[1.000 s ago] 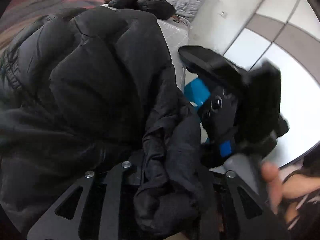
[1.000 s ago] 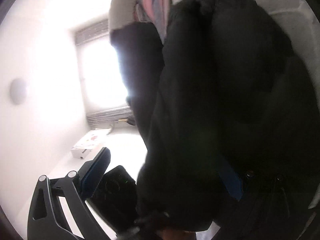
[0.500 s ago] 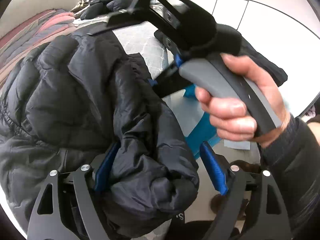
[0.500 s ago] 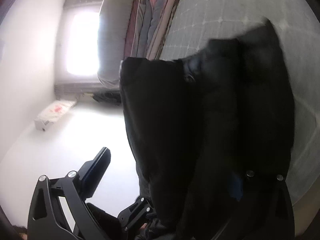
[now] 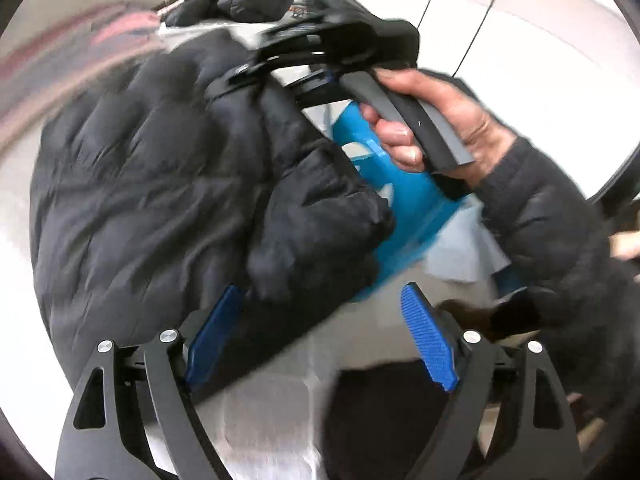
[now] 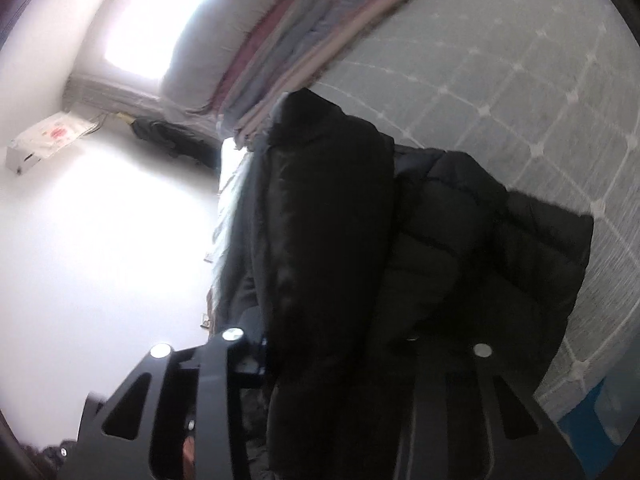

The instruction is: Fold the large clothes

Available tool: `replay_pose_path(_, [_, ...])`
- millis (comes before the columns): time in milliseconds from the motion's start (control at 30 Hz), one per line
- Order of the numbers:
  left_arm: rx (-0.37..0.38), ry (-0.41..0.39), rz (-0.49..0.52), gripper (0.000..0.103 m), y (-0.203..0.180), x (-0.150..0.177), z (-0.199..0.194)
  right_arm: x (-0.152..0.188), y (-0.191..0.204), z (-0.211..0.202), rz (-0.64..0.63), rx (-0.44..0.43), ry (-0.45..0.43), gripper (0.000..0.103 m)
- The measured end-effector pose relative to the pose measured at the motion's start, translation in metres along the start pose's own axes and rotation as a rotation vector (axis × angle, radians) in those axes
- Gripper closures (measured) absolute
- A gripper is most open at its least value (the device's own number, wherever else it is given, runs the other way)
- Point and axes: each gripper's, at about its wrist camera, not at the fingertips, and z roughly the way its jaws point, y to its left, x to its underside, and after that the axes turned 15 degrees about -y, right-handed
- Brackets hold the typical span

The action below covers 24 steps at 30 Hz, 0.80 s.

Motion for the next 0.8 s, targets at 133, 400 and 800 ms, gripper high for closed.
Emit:
replay_pose_path(133, [-0.002, -0.115, -0.107, 0.022, 0.036, -0.005, -0.036, 0.004, 0.010, -0.015, -0.037, -0.034, -0.013, 0.068])
replay_pose_path(400, [-0.031, -0.126, -0.248, 0.022, 0.097, -0.009, -0.004, 0.031, -0.057, -0.012, 0.157, -0.007, -0.050, 0.061])
replay_pose_path(800, [-0.048, -0.097, -0.254, 0.019, 0.096, -0.004, 0.004, 0.017, 0.085, -0.074, 0.003, 0.024, -0.435, 0.013])
